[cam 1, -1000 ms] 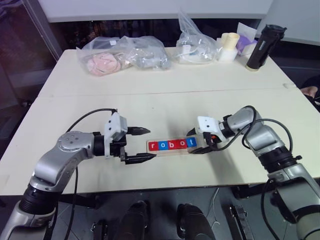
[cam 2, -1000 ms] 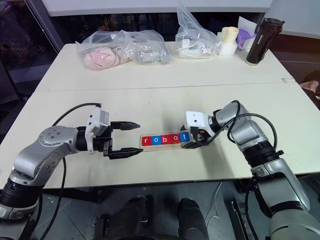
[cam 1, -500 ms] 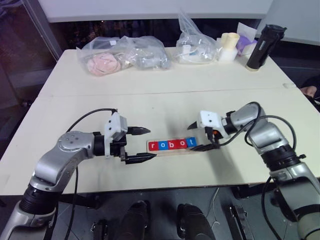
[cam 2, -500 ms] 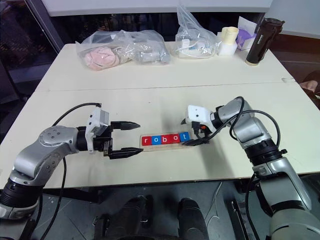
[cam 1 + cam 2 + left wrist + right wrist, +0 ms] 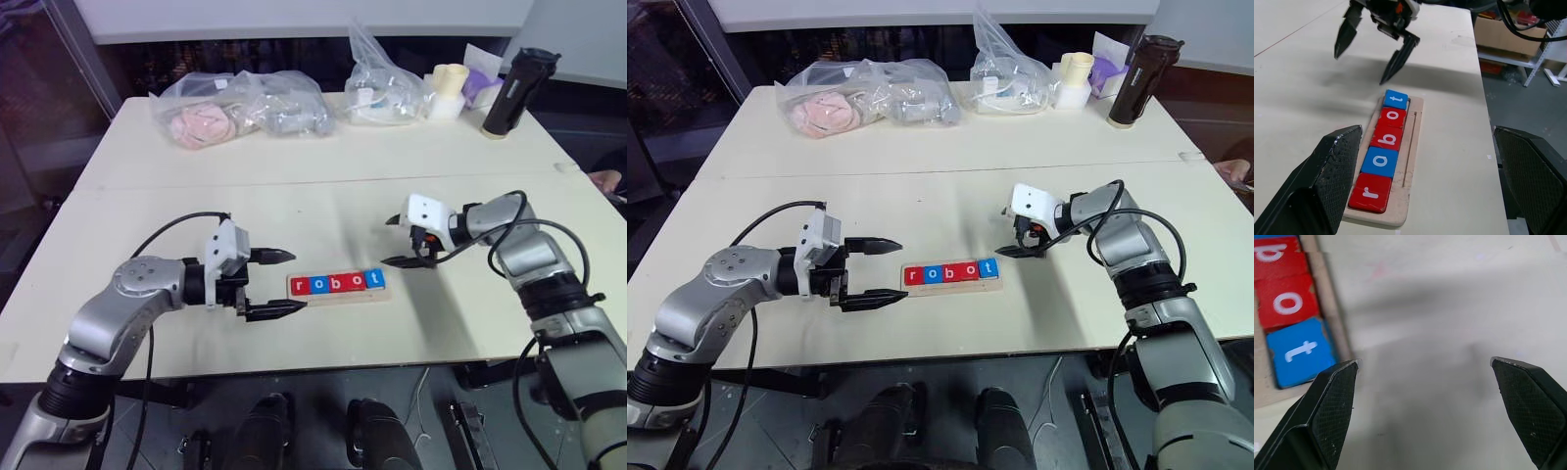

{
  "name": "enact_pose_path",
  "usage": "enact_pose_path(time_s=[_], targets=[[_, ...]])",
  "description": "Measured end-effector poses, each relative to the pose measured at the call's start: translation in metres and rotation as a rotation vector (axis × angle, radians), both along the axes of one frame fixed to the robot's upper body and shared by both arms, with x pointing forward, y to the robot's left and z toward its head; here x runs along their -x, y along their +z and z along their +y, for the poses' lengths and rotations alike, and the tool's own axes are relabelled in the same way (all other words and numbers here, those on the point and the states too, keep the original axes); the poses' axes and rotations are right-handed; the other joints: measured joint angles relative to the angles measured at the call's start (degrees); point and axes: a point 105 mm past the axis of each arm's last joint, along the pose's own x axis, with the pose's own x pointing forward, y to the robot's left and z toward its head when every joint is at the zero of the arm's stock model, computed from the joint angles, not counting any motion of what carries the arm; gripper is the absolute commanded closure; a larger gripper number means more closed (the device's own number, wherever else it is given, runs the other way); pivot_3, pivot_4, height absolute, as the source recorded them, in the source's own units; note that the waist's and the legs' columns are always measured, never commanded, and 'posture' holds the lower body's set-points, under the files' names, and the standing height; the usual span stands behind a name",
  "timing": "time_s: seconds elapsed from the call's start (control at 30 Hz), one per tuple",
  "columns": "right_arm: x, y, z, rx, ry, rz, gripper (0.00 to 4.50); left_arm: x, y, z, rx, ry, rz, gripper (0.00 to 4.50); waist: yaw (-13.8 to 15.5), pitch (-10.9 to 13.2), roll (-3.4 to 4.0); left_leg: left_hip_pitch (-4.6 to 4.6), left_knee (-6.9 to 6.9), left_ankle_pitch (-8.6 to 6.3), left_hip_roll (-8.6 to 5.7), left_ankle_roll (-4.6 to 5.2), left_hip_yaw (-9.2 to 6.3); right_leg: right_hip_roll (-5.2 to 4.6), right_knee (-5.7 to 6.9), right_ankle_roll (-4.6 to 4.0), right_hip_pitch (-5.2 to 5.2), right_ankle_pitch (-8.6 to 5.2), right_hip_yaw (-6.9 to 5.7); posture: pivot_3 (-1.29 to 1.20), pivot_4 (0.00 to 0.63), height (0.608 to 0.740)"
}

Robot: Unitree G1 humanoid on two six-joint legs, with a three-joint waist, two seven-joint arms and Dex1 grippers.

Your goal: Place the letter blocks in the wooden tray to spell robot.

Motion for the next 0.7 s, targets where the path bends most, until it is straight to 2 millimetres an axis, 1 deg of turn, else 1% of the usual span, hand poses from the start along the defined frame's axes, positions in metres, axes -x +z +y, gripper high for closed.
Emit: enact_pose_path(time_s=[0.1, 0.47, 0.6, 0.7], targets=[[0.003, -0.003, 0.004, 0.001, 0.015, 0.004, 0.04, 0.000, 0.000, 0.000, 0.000, -0.002, 0.000, 0.00, 0.00, 0.00, 0.00, 0.00, 0.00, 0.00, 0.00, 0.00, 0.00, 0.00, 0.00, 0.00, 0.00, 0.00, 0.00, 0.00, 0.150, 0.725], [0.004, 0.002, 0.009, -0.002, 0.023, -0.017, 0.04, 0.001, 0.000, 0.000, -0.001, -0.009, 0.000, 0.00, 0.03, 0.00, 0.00, 0.01, 0.00, 0.00, 0.00, 0.00, 0.00, 0.00, 0.01, 0.00, 0.00, 0.00, 0.00, 0.00, 0.150, 0.725], [0.007, 0.010, 0.004, -0.009, 0.002, -0.044, 0.04, 0.001, 0.000, 0.000, -0.003, -0.008, 0.000, 0.00, 0.15, 0.00, 0.00, 0.00, -0.01, 0.00, 0.00, 0.00, -0.01, -0.01, 0.00, 0.00, 0.00, -0.01, 0.00, 0.00, 0.150, 0.725], [0.022, 0.017, -0.010, -0.037, -0.043, -0.052, 0.04, 0.000, -0.002, 0.003, -0.018, 0.003, 0.002, 0.00, 0.32, 0.00, 0.00, -0.03, -0.02, 0.00, -0.01, 0.00, -0.01, -0.09, -0.04, 0.00, 0.00, -0.01, 0.04, 0.00, 0.150, 0.725]])
